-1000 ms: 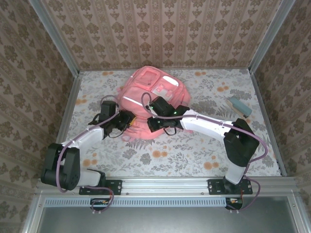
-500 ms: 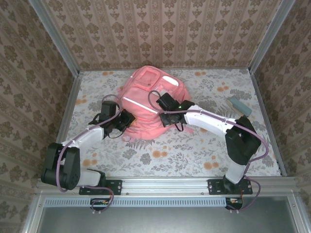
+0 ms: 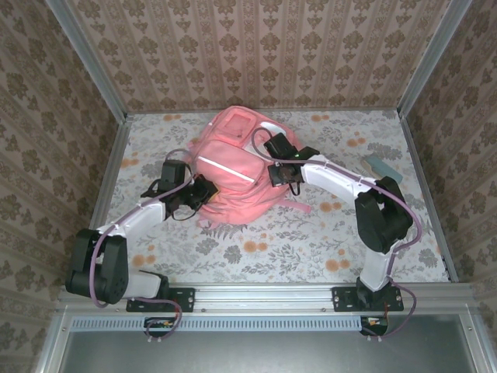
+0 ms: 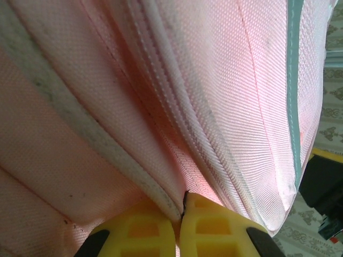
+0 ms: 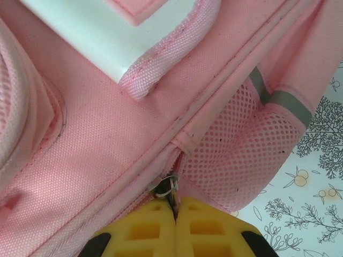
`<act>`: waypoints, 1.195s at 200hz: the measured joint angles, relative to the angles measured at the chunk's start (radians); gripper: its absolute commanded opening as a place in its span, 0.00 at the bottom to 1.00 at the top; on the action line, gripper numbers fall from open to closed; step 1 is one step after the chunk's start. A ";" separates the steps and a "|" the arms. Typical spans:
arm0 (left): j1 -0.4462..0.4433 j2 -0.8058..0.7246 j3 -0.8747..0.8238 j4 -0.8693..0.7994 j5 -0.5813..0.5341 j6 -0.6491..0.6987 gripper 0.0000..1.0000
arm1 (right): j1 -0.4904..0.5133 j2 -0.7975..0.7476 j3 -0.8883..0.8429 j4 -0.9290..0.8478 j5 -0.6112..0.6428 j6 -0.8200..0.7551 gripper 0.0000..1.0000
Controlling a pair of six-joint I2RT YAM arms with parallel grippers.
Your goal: Pack the student bag
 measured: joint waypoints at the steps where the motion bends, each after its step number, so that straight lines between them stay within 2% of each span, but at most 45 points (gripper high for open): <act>1: 0.000 0.000 0.001 -0.002 0.000 0.002 0.12 | 0.000 0.000 0.000 0.000 0.000 0.000 0.04; 9: 0.002 0.000 0.008 -0.013 0.006 0.013 0.24 | -0.003 0.000 0.000 0.000 -0.010 -0.001 0.15; 18: 0.005 -0.003 0.018 -0.033 0.011 0.027 0.38 | -0.006 -0.001 0.000 0.003 -0.019 -0.005 0.33; 31: 0.011 -0.026 0.024 -0.078 0.013 0.055 0.53 | -0.021 -0.016 -0.011 0.013 -0.029 -0.002 0.49; 48: 0.019 -0.073 0.032 -0.143 0.009 0.100 0.62 | -0.044 -0.078 -0.055 0.030 -0.061 0.007 0.64; 76: 0.040 -0.150 0.080 -0.241 -0.013 0.167 0.72 | -0.058 -0.192 -0.098 0.071 -0.172 0.015 0.77; 113: 0.103 -0.194 0.141 -0.320 -0.053 0.272 0.85 | -0.055 -0.195 -0.099 0.170 -0.380 0.046 0.86; 157: 0.188 -0.161 0.168 -0.341 -0.071 0.357 0.98 | -0.053 -0.069 -0.075 0.219 -0.511 0.084 0.93; 223: 0.227 -0.024 0.172 -0.238 -0.031 0.388 1.00 | -0.048 0.014 -0.046 0.264 -0.606 0.092 0.94; 239: 0.227 0.010 0.174 -0.194 -0.028 0.388 0.97 | -0.048 0.014 -0.046 0.271 -0.626 0.093 0.93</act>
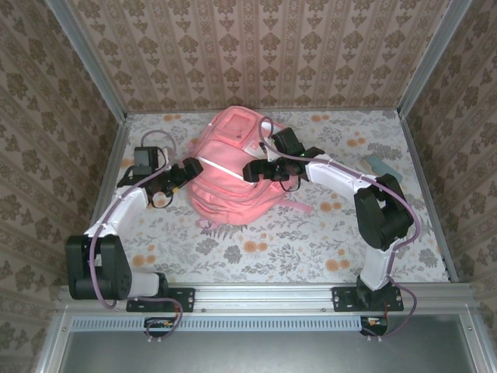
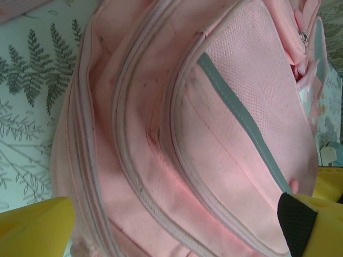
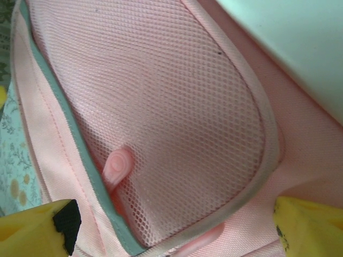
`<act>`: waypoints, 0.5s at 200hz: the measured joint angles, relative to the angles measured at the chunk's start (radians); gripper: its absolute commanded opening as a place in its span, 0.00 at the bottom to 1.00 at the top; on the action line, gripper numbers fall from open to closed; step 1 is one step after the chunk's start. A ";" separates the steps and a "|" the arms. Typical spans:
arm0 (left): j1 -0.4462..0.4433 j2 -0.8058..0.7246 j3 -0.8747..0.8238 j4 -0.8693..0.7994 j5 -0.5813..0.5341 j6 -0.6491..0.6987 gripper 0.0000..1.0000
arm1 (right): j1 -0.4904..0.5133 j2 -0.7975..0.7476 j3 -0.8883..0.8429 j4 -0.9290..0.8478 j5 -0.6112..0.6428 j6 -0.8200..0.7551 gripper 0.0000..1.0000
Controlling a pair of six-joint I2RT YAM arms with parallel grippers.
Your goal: Pack the student bag
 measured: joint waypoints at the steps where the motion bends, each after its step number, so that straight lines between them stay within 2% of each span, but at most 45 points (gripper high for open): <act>1: 0.000 0.002 0.000 0.002 0.000 0.000 0.97 | 0.000 0.000 0.000 0.000 -0.001 0.000 0.93; 48: 0.008 0.108 0.053 0.107 -0.018 0.029 0.95 | 0.002 0.009 0.000 0.013 -0.097 -0.010 0.93; 100: 0.018 0.257 0.083 0.222 0.069 0.033 0.94 | 0.004 0.010 0.000 -0.009 -0.166 -0.071 0.92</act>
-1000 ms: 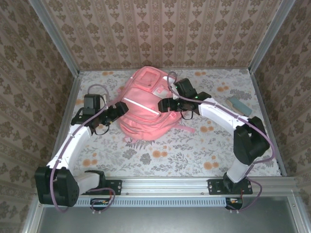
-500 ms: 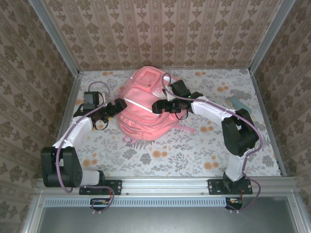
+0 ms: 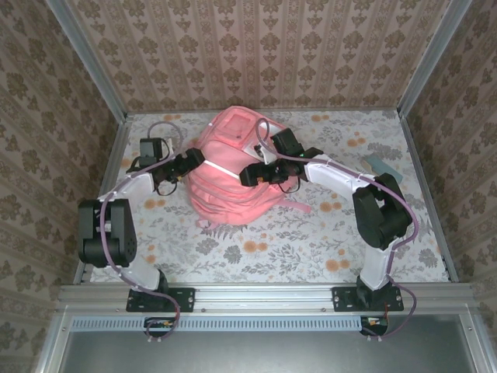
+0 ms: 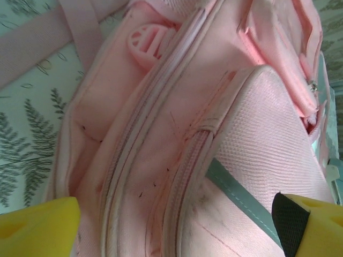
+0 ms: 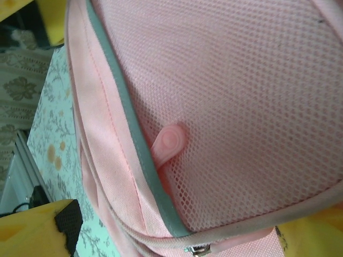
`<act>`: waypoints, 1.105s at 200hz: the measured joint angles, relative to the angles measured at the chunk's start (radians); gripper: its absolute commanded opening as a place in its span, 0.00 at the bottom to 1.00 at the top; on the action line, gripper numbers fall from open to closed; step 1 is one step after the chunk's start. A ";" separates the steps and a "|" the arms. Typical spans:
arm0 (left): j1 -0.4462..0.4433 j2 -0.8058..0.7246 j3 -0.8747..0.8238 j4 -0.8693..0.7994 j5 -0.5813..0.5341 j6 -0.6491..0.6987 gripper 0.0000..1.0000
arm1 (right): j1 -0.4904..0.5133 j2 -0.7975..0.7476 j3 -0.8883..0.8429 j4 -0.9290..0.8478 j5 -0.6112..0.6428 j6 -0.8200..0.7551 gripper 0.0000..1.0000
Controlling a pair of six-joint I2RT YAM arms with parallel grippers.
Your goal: Pack the student bag
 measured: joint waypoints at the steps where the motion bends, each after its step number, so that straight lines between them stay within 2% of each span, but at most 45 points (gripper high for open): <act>1: -0.001 0.003 0.000 0.002 0.002 0.000 0.94 | 0.000 0.000 0.000 -0.002 -0.002 -0.002 0.92; 61: -0.019 0.029 0.000 0.039 0.034 0.000 0.94 | 0.021 -0.024 -0.027 -0.084 -0.041 -0.098 0.86; 85: -0.021 0.029 -0.002 0.053 0.036 -0.001 0.94 | 0.035 -0.054 -0.047 -0.113 -0.038 -0.121 0.68; 107: -0.027 0.029 -0.005 0.061 0.036 -0.001 0.94 | 0.048 -0.063 -0.049 -0.138 -0.009 -0.133 0.61; 166: -0.028 0.029 -0.011 0.066 0.037 0.000 0.93 | 0.095 -0.066 -0.049 -0.166 0.172 -0.186 0.52; 189: -0.027 0.029 -0.011 0.066 0.037 0.000 0.93 | 0.129 -0.077 -0.049 -0.166 0.285 -0.227 0.45; 221: -0.028 0.029 -0.011 0.065 0.036 0.000 0.94 | 0.183 -0.106 -0.049 -0.164 0.443 -0.285 0.45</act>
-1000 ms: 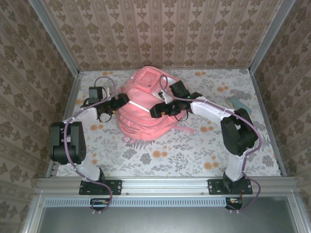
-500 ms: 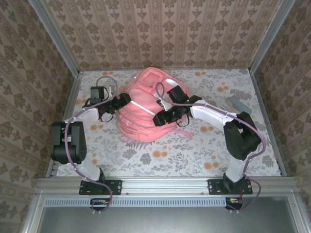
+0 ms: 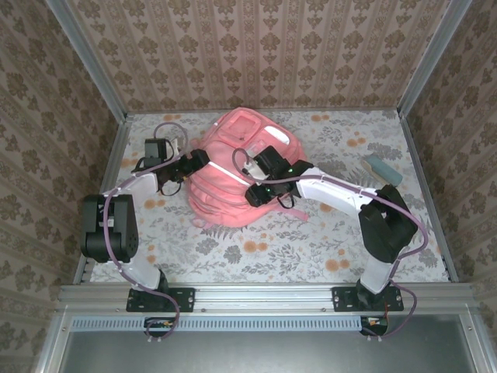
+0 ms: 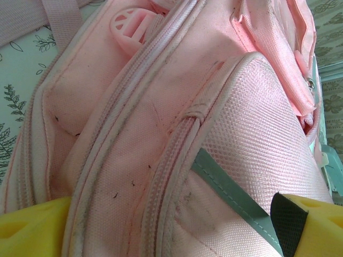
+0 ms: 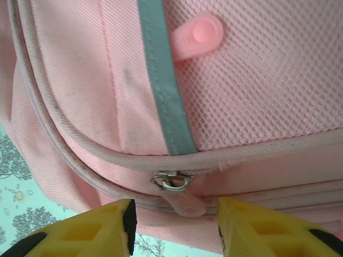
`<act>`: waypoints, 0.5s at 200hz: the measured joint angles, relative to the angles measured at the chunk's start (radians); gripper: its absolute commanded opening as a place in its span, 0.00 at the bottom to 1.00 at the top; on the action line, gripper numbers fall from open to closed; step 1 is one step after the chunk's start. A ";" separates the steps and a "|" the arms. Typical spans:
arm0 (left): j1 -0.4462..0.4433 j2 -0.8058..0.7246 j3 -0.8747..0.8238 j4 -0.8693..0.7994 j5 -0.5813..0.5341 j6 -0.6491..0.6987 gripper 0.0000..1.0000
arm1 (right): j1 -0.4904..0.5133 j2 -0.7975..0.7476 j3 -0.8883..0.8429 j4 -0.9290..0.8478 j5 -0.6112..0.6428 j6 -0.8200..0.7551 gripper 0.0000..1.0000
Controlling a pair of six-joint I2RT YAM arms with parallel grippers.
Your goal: Pack the student bag
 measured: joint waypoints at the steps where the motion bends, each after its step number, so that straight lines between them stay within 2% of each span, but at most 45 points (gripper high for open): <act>1: 0.000 0.000 0.000 0.000 0.000 0.000 0.93 | 0.001 -0.001 0.000 0.000 0.002 -0.001 0.45; 54: 0.000 0.000 0.000 0.000 0.000 0.000 0.94 | 0.010 -0.012 0.000 0.010 0.063 -0.029 0.43; 100: 0.000 0.000 0.000 0.000 0.000 0.000 0.94 | 0.014 0.006 0.000 0.009 0.061 -0.036 0.48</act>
